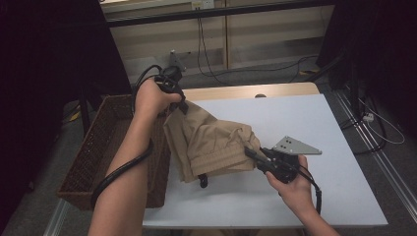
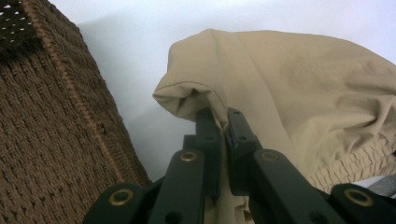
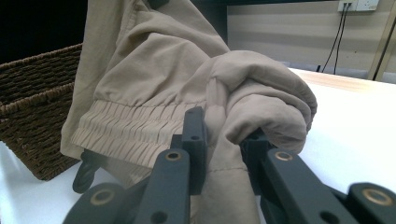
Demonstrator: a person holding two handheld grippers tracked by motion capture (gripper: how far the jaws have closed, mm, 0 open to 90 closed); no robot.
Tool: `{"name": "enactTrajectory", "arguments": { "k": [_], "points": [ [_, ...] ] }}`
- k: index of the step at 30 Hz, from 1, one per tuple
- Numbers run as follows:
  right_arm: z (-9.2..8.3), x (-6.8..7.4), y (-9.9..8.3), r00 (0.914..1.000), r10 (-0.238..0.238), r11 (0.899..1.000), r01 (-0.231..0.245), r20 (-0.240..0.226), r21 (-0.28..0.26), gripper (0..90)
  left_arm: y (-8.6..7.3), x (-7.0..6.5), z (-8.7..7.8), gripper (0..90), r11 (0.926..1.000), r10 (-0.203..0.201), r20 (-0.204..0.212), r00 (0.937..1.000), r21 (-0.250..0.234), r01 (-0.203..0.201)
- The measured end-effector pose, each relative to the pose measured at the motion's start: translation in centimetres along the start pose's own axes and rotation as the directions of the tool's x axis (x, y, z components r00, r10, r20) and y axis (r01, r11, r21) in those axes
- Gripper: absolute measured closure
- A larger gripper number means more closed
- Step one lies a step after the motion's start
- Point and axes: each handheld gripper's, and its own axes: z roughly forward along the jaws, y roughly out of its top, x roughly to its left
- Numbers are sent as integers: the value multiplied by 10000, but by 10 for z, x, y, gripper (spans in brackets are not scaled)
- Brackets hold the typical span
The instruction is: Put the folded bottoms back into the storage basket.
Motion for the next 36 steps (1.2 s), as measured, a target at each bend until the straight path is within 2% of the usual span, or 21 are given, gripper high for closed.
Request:
{"name": "enactTrajectory", "arguments": {
  "k": [9,21,27,30,36],
  "points": [
    [1,4,3,9999,-104,9999,103,-132,-87,775,0,1,-8,862,10000,-21,-43,10000,53,21],
    [-1,6,8,9998,-147,9996,143,-161,-229,775,5,5,-15,863,9996,-214,207,9996,189,210],
    [0,7,12,9995,-263,9991,257,-159,-342,775,6,6,-20,863,9995,-235,71,9997,210,234],
    [1,8,13,9995,-223,9990,215,-206,-404,775,7,4,-26,864,9989,-75,-316,9995,453,89],
    [2,11,17,9992,-309,9979,294,-253,-583,775,8,2,-37,863,9994,-34,-404,9992,332,47]
  ]
}}
